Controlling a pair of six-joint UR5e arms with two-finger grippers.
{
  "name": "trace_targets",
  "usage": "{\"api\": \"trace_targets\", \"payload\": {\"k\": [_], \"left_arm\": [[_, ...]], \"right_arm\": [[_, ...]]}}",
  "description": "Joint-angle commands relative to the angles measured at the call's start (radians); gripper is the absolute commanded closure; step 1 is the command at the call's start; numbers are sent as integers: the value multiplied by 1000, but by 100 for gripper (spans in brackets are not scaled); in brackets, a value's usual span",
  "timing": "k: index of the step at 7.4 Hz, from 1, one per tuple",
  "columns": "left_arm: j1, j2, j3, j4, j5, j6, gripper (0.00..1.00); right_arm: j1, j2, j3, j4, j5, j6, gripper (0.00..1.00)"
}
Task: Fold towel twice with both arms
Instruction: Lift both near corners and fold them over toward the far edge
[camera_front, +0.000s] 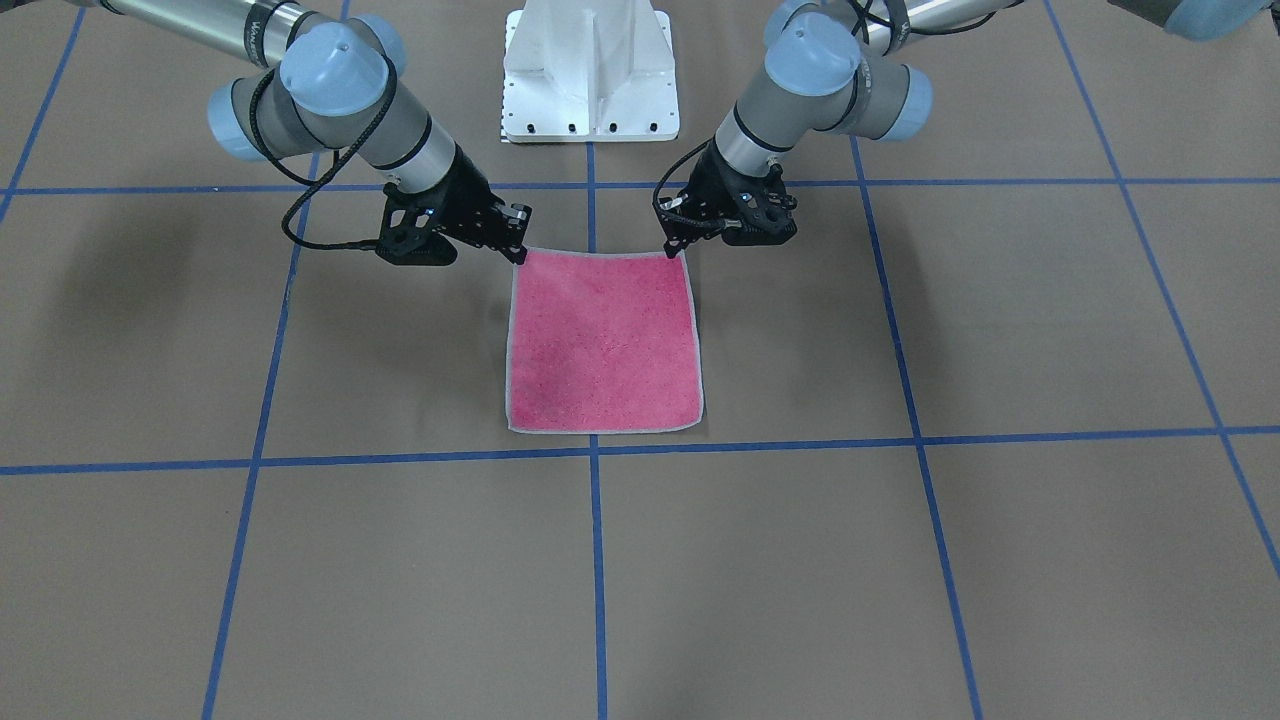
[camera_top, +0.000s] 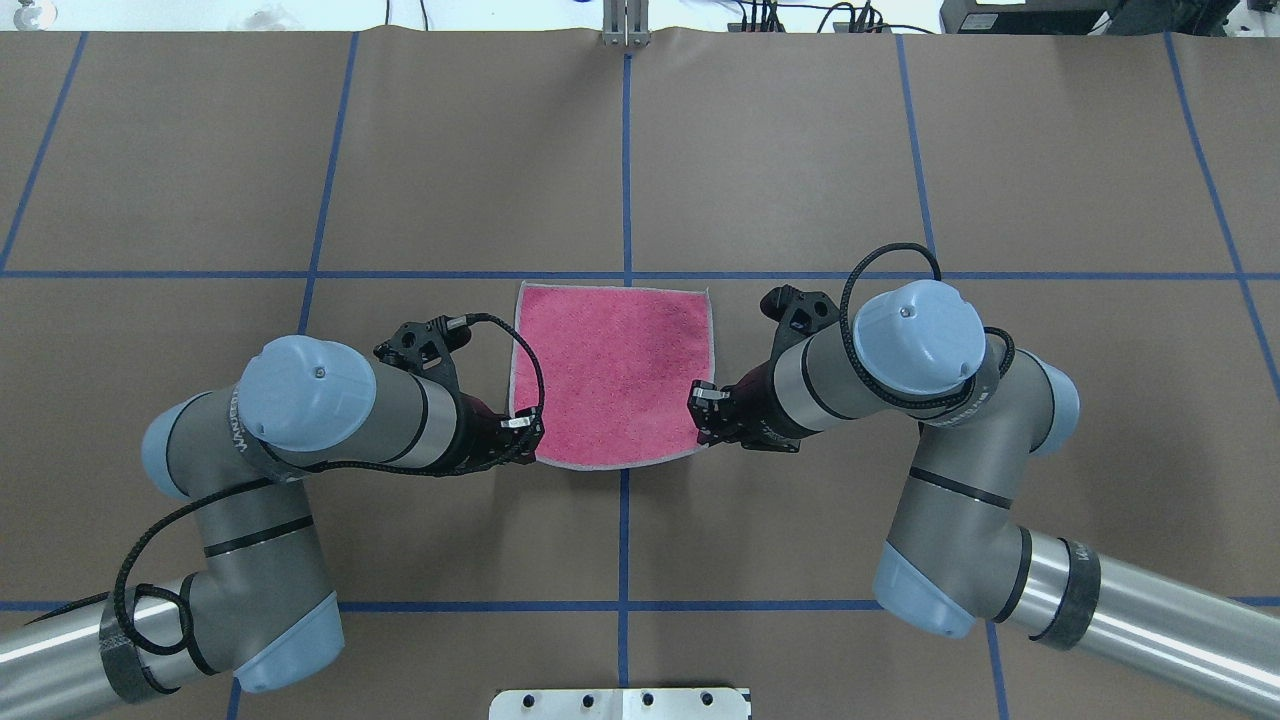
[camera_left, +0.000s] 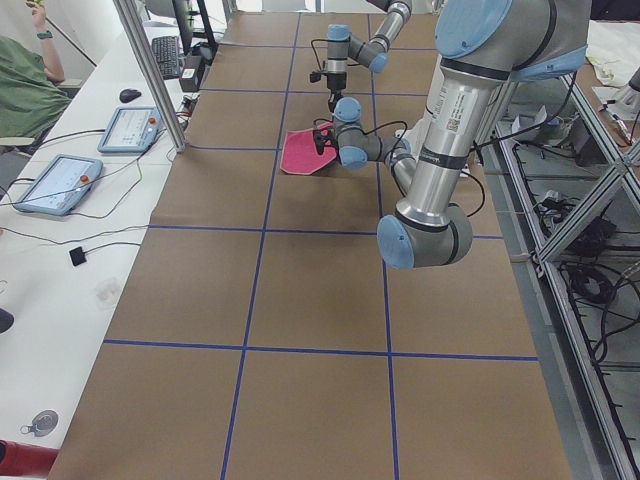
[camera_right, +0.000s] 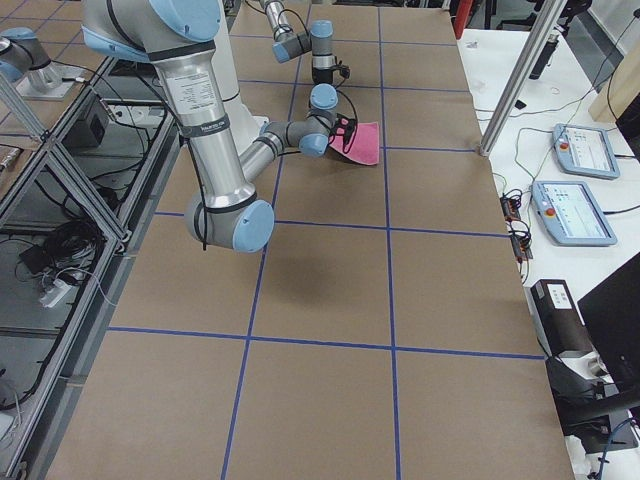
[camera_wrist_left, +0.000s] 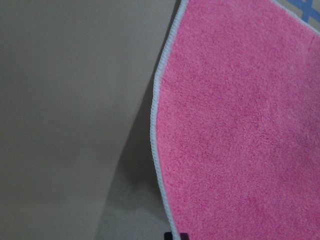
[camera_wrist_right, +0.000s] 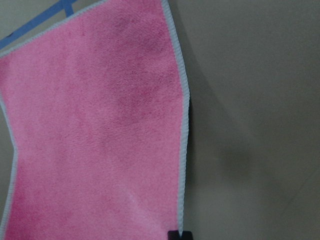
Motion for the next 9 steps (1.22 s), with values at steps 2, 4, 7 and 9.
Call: {"api": "trace_targets", "payload": {"k": [2, 4, 7, 9], "left_arm": [[-39, -1, -19, 0, -10, -2, 100], [-83, -7, -2, -6, -9, -7, 100], [-108, -103, 106, -9, -6, -12, 100], [-145, -105, 116, -11, -6, -9, 100]], "right_arm": [[36, -5, 25, 1, 15, 6, 100], [56, -3, 15, -2, 14, 9, 100], [61, 13, -43, -2, 5, 5, 100], [82, 17, -62, -2, 5, 5, 100]]}}
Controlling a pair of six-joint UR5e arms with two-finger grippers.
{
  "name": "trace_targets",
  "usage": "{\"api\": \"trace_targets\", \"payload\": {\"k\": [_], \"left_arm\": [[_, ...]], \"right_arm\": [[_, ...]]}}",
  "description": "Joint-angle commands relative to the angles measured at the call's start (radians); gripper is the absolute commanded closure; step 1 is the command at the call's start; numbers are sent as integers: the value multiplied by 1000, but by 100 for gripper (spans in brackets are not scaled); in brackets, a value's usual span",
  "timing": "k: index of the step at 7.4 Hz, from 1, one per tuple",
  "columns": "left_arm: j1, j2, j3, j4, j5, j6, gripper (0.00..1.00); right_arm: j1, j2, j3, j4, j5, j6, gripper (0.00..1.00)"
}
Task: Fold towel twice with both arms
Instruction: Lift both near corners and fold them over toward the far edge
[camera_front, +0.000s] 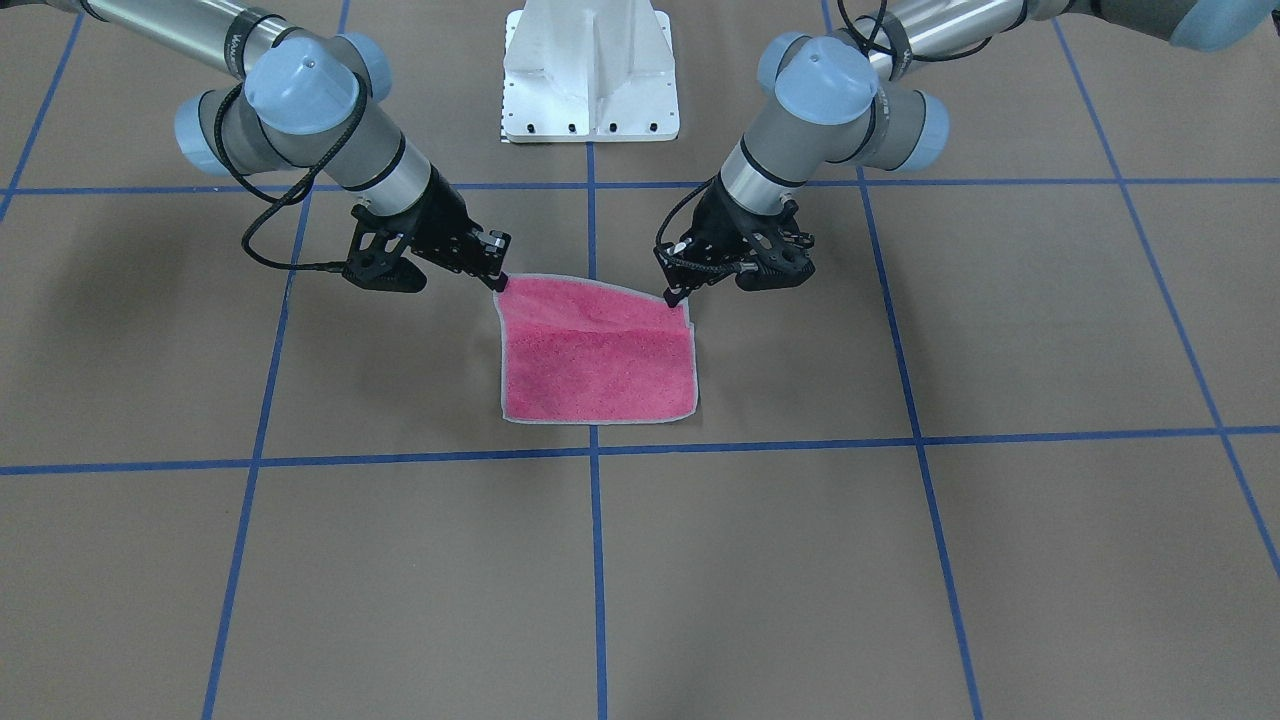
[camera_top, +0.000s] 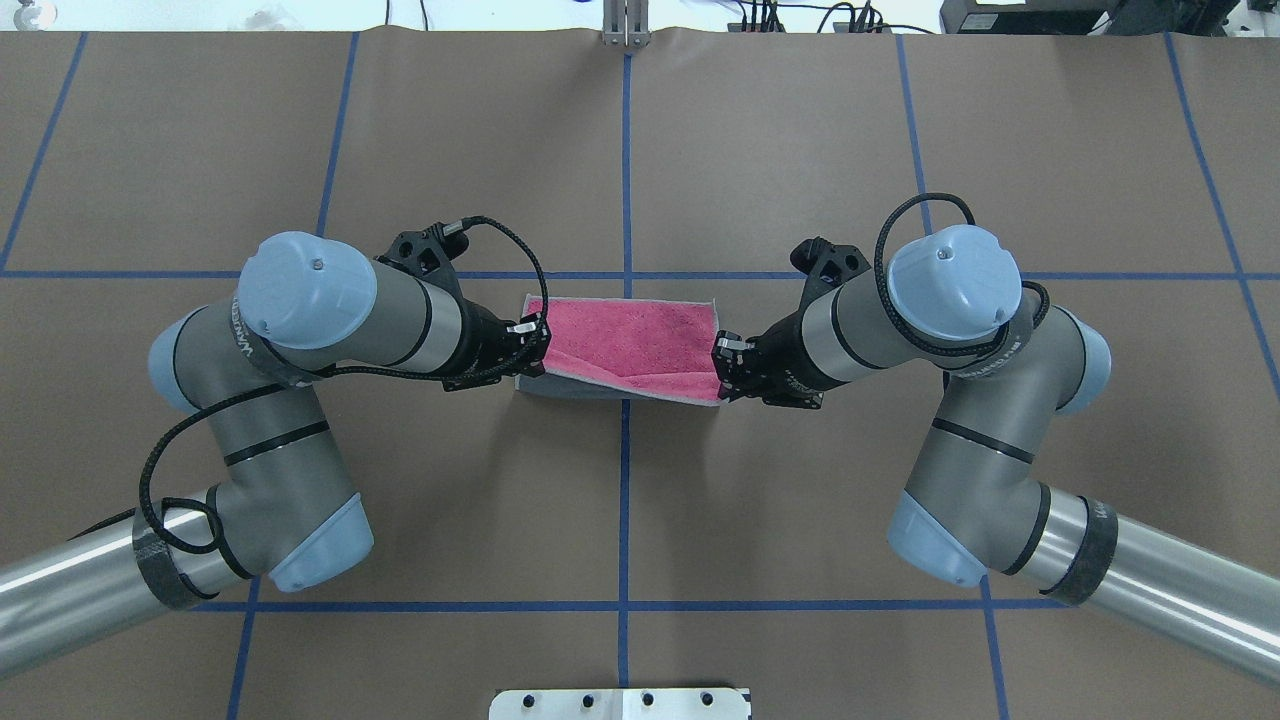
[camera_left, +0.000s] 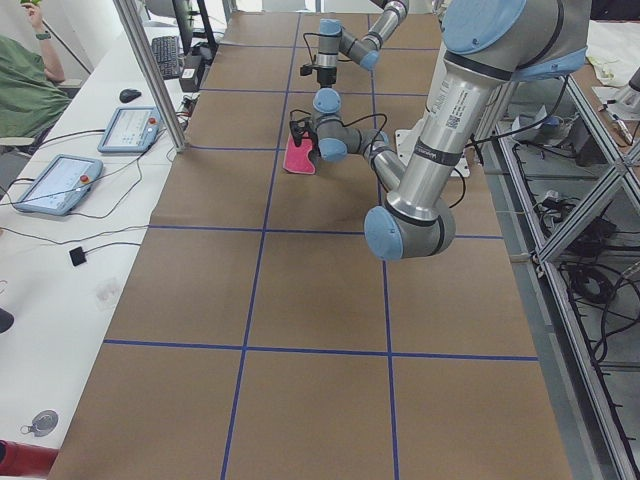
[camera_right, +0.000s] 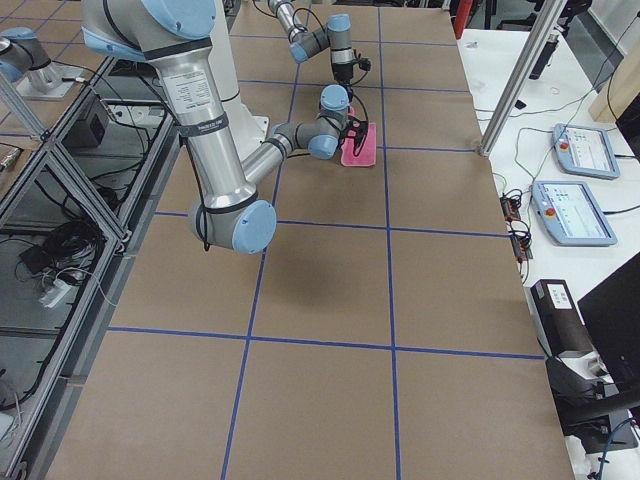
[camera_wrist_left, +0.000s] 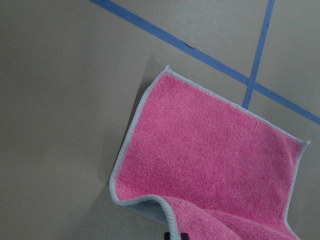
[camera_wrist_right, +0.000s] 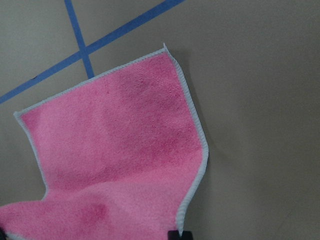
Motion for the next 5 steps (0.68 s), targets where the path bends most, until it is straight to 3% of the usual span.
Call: {"api": "trace_targets", "payload": {"k": [1, 5], "left_arm": [[-30, -6, 32, -1, 0, 2, 100], [-44, -9, 51, -2, -2, 1, 100]], "right_arm": [[12, 11, -13, 0, -2, 0, 100], [12, 137, -154, 2, -42, 0, 100]]}}
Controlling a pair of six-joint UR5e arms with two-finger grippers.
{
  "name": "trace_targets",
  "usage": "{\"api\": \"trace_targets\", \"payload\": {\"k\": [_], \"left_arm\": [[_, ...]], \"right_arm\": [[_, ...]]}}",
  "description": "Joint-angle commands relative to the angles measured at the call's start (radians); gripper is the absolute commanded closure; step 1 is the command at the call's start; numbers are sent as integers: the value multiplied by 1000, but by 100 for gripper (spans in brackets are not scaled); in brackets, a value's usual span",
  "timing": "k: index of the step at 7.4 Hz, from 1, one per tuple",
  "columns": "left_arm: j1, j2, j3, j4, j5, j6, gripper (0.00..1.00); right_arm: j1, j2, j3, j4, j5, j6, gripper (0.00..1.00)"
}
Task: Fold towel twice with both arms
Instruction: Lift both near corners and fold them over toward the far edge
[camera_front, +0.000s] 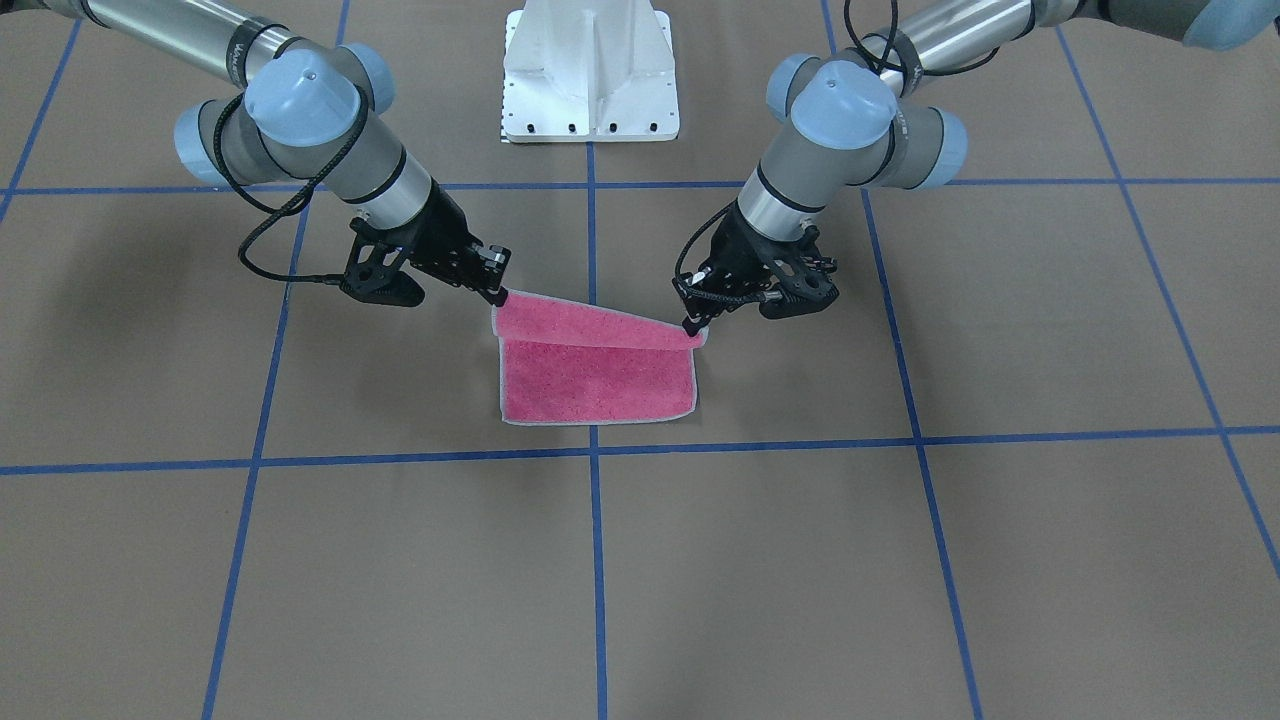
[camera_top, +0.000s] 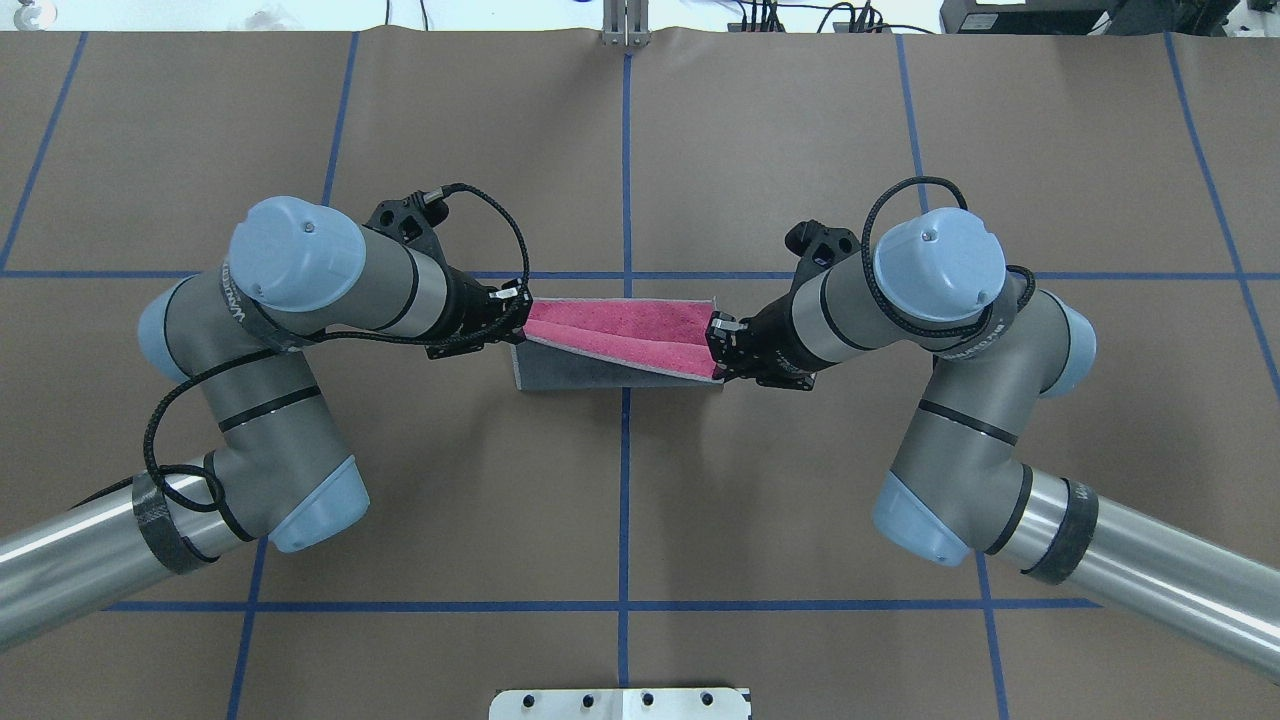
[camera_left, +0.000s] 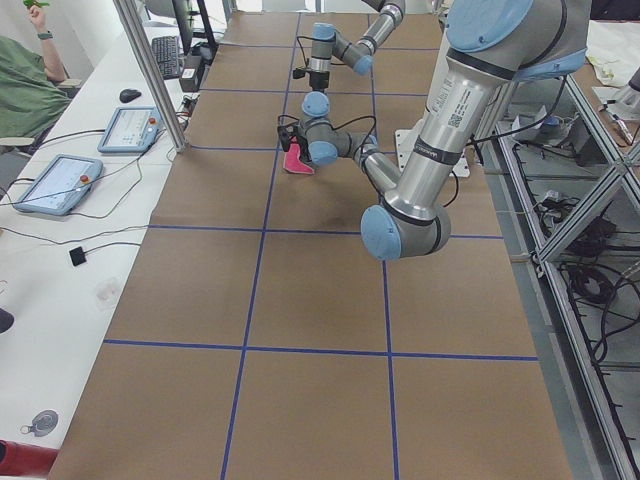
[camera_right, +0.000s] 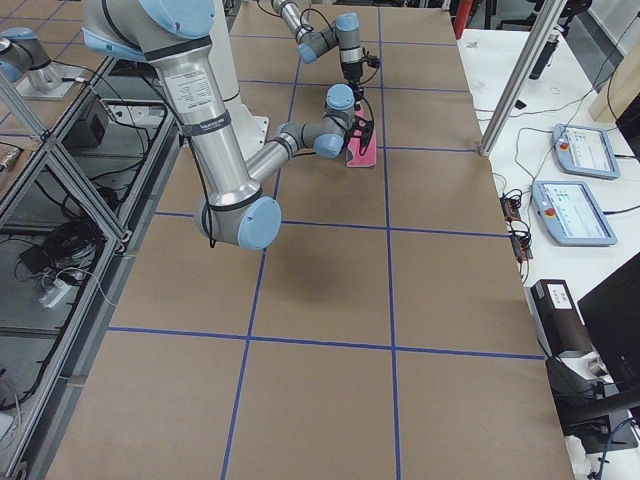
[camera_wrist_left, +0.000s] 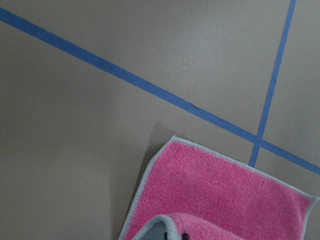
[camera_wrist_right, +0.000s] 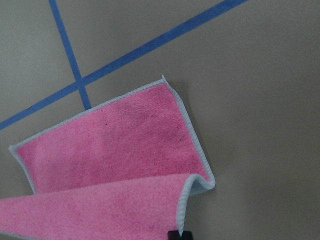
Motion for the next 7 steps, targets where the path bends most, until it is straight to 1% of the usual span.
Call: {"api": "trace_targets", "payload": {"k": [1, 4, 5, 6, 7], "left_arm": [[0, 0, 5, 0, 0, -1, 100], [2, -4, 23, -17, 0, -1, 100], [0, -15, 37, -17, 0, -1, 100], [0, -52, 66, -17, 1, -1, 100], [0, -61, 86, -17, 1, -1, 100]], "right_arm": [[11, 42, -62, 19, -12, 0, 100], [49, 39, -105, 27, -14, 0, 100], [61, 33, -123, 29, -14, -3, 100], [63, 36, -125, 29, -14, -3, 100], [61, 39, -125, 30, -14, -2, 100]]}}
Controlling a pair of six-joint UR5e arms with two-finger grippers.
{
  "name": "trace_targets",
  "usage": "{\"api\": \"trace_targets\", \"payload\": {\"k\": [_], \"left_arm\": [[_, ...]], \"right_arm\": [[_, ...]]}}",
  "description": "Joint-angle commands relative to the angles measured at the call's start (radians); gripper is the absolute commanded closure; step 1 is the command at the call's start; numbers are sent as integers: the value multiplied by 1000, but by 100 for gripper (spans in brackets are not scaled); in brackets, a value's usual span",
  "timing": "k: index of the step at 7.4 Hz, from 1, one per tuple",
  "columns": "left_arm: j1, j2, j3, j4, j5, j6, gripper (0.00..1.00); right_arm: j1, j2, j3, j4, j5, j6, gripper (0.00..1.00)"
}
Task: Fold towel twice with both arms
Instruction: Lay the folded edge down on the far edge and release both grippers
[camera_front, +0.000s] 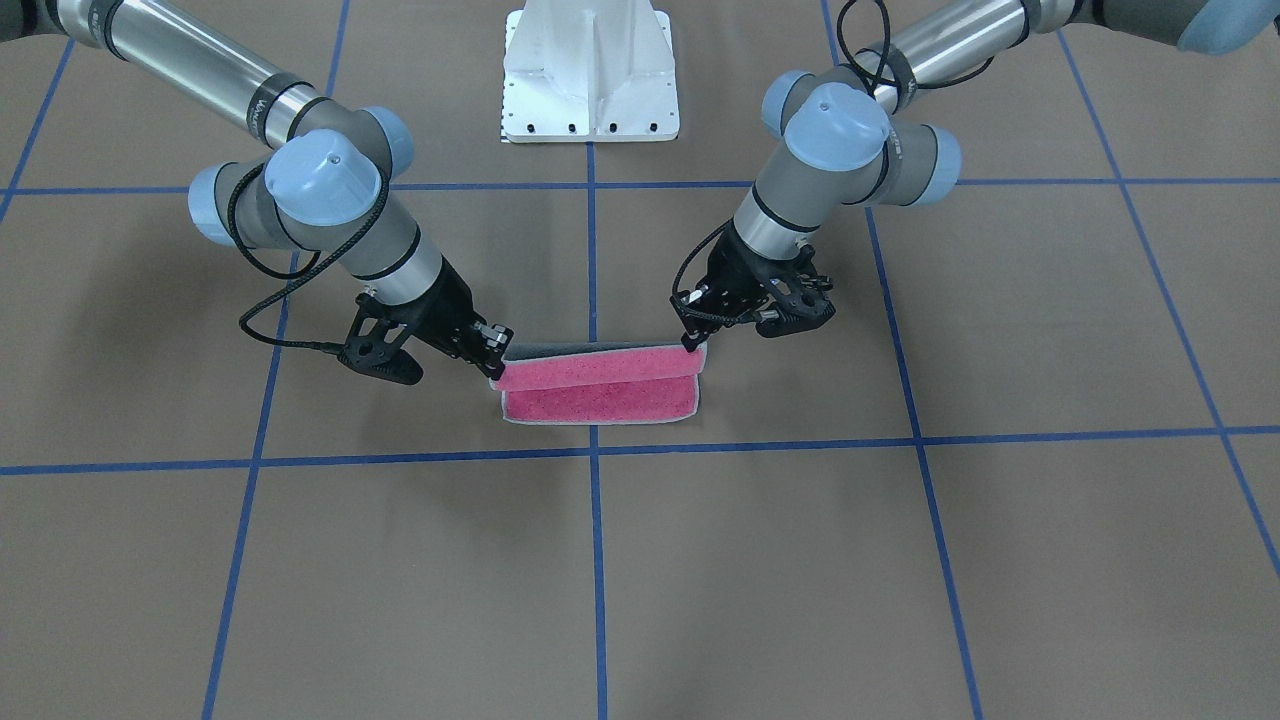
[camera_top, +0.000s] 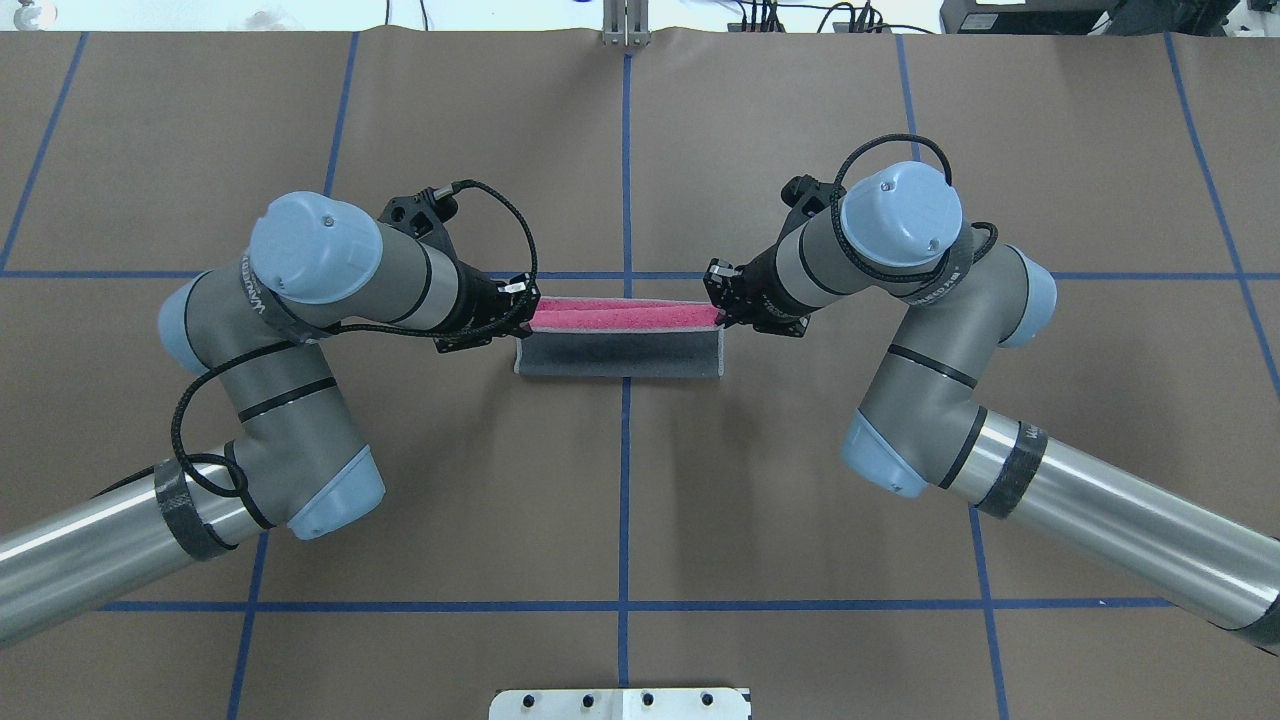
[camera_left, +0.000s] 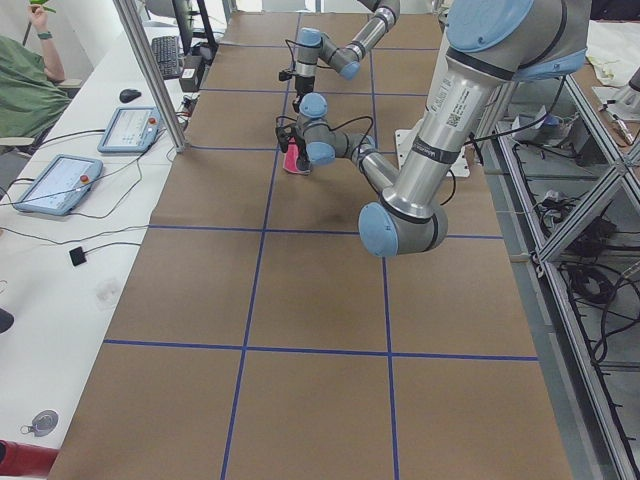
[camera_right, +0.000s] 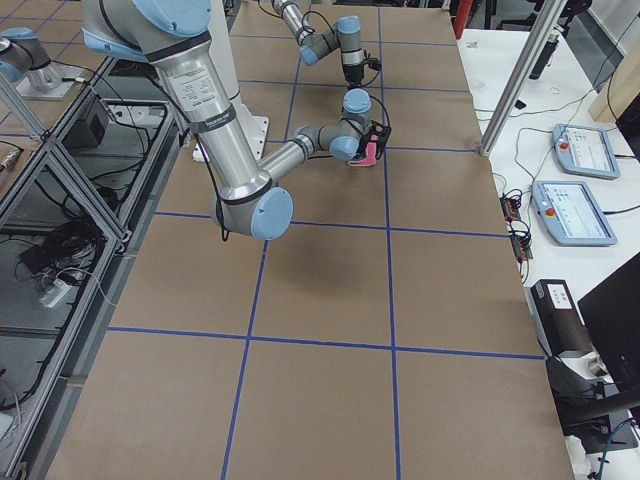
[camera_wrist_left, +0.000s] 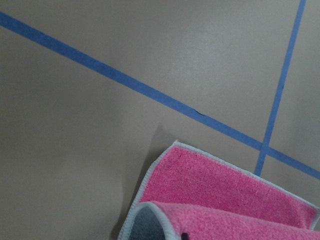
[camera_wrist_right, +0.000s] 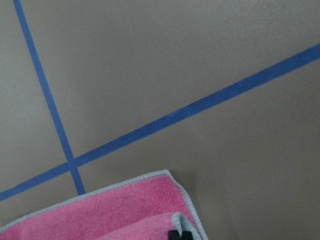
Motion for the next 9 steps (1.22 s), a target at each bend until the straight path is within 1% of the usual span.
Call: {"api": "trace_targets", "payload": {"k": [1, 9], "left_arm": [[-2, -20, 30, -1, 1, 2, 100], [-5, -18, 53, -2, 1, 0, 100]], "right_arm": [[-1, 6, -4, 1, 0, 1, 100], [-17, 18, -20, 11, -29, 1, 100]]}}
